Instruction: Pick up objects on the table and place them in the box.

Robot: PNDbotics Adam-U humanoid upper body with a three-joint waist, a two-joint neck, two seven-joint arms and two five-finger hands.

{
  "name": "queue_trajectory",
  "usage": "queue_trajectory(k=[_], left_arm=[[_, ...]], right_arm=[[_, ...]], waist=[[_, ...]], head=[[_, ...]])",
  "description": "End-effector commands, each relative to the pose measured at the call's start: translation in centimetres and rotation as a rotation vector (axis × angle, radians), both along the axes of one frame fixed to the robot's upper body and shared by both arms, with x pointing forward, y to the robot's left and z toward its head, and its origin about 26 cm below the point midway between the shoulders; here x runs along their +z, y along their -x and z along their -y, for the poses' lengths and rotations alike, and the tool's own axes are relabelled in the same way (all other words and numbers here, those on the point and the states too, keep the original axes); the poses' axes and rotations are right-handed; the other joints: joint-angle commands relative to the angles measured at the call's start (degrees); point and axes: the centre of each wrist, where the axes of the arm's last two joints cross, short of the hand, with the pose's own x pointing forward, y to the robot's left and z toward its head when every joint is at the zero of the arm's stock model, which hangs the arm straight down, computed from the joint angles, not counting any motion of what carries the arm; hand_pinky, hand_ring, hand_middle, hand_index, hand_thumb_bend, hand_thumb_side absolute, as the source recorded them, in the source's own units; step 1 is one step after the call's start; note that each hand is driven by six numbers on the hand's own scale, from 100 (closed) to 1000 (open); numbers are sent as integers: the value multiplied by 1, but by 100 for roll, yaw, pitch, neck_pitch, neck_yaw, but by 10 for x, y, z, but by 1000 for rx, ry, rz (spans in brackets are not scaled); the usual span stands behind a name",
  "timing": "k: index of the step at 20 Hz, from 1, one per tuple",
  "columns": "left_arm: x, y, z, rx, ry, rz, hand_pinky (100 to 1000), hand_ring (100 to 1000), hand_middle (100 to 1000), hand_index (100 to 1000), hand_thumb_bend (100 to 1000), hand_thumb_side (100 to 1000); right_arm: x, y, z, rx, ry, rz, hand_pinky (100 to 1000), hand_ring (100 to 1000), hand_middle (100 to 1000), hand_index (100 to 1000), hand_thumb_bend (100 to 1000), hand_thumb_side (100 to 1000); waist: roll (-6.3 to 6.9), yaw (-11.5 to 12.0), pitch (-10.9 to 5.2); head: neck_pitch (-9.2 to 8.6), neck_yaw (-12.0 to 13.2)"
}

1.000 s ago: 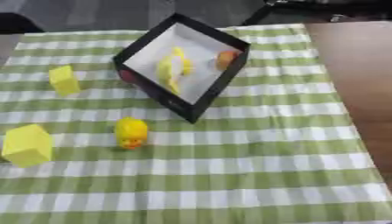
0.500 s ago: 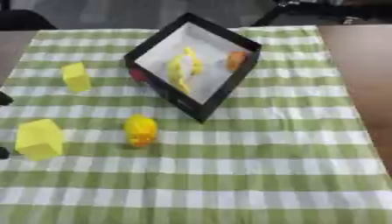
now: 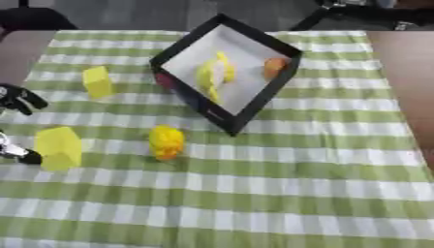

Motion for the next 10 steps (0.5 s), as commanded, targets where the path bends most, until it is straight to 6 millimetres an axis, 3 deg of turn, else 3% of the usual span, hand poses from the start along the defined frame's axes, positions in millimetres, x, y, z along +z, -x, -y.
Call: queue_trajectory(k=[1,10], left_arm=[[10,-3,-4,4,-34,24,961,830,812,857,816,216],[11,-5,-20,30,11,61,970,802,780,808,892,307]], right_arm=[[9,3,4,-15,16,25,995,799,692,845,161,395],[6,2,6,-27,7,12,995,797,690,844,156,401]], waist=[[43,6,-123],[38,0,-96]], head=[[-14,22],[-14,-100]])
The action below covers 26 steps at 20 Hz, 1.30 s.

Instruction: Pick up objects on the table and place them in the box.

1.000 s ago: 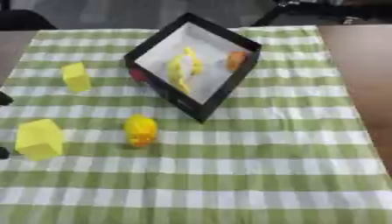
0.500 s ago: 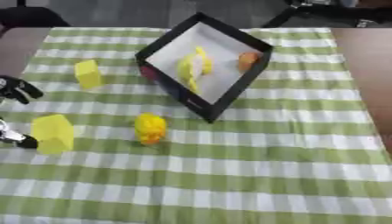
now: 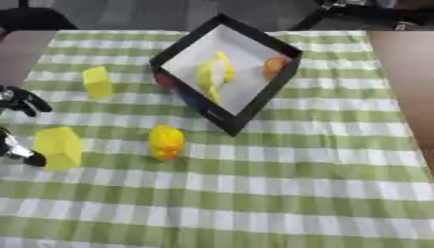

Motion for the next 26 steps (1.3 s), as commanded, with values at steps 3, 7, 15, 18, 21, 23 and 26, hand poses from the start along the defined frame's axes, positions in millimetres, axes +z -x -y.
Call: queue_trajectory(k=[3,7,15,18,21,23,26], left_arm=[[16,0,-14,10,8,48,971,802,783,814,890,305],[15,-2,-13,11,7,53,969,802,785,824,889,302],[7,-8,-4,8,-22,46,956,807,787,835,897,299],[3,-12,0,7,-49,48,947,809,789,835,902,287],[-2,-16,3,-2,-73,52,944,812,792,838,906,276],[-6,-19,6,-11,-81,52,945,812,795,839,903,269],[-12,-23,10,-28,-83,41,946,812,800,847,891,252]], right_arm=[[9,2,5,-20,9,23,996,797,689,843,156,402],[9,2,5,-21,7,22,996,796,688,842,155,405],[9,2,6,-26,-7,25,997,794,685,838,153,406],[9,2,6,-28,-9,23,999,794,685,838,149,408],[8,2,6,-27,-10,19,1000,793,686,838,144,411],[7,2,6,-27,-12,17,1000,793,688,838,141,413],[6,2,6,-26,-13,16,1000,794,689,838,136,414]], waist=[[27,-11,-89],[14,-17,-67],[-1,-30,-26],[-6,-36,-25],[-7,-35,-25],[-13,-35,-27],[-27,-36,-27]], head=[[-14,-82],[-14,-140],[-14,-89],[-14,-61],[-14,-26],[-14,-12],[-14,-1]])
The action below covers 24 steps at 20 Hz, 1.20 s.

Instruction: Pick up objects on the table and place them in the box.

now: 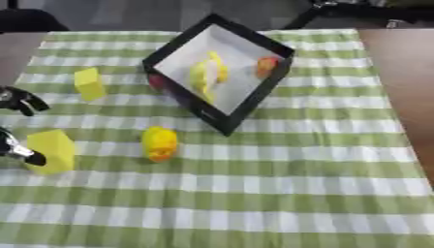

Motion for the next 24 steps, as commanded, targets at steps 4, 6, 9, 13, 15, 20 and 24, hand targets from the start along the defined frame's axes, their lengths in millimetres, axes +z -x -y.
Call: queue_trajectory(k=[4,6,9,13,15,20,24], left_arm=[[3,-5,0,-31,-38,0,933,808,798,844,869,202],[1,-6,1,-34,-45,-6,923,801,795,842,853,182],[-2,-8,2,-36,-47,-12,882,775,775,828,793,146],[-3,-11,6,-38,-45,-24,838,727,695,777,710,100],[-3,-11,7,-42,-45,-32,811,683,638,729,643,100],[13,-10,11,-60,-40,-13,738,580,540,631,456,100],[56,-7,18,-81,-28,135,718,542,507,593,449,100]], right_arm=[[8,2,4,-11,5,24,1000,794,689,838,134,417],[8,2,4,-12,5,22,1000,794,689,838,133,418],[7,2,5,-14,5,19,1000,794,690,838,131,420],[7,1,5,-17,3,17,1000,794,690,838,130,421],[6,1,5,-18,3,16,1000,794,690,839,129,421],[7,1,6,-20,1,15,1000,794,690,839,129,421],[6,1,6,-21,-1,13,1000,794,689,839,128,420]], waist=[[-35,-7,-24],[-36,-6,-17],[-38,-5,-9],[-37,-6,-8],[-36,-9,-11],[-30,-17,-22],[-6,-28,-43]], head=[[-14,36],[-14,41],[-14,49],[-14,58],[-14,59],[-14,39],[-14,-23]])
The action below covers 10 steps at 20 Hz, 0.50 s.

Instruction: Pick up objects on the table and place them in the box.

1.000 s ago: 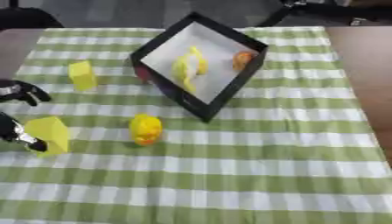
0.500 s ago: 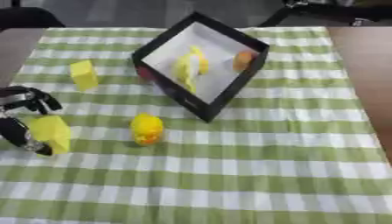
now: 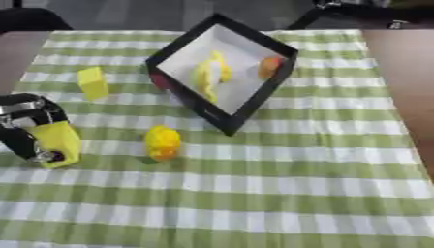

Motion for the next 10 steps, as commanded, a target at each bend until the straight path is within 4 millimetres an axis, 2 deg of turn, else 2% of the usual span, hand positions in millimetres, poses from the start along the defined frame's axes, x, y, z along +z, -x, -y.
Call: queue_trajectory(k=[1,2,6,10], left_arm=[[51,3,-4,0,4,155,718,535,505,587,189,100],[62,2,1,-10,14,194,718,535,502,587,437,100],[95,-11,26,-62,65,292,718,526,487,580,410,100],[112,-28,55,-127,93,346,716,537,482,576,406,100]], right_arm=[[11,2,3,-13,11,28,1000,794,690,838,125,425],[11,2,3,-12,11,27,1000,794,689,838,127,420],[12,1,2,-7,10,27,1000,794,689,838,127,419],[16,0,-3,11,4,36,1000,794,689,838,125,415]], waist=[[-1,-16,-51],[4,-19,-56],[22,-73,-78],[22,-219,-60]], head=[[-14,-60],[-14,-81],[-14,-102],[-14,-96]])
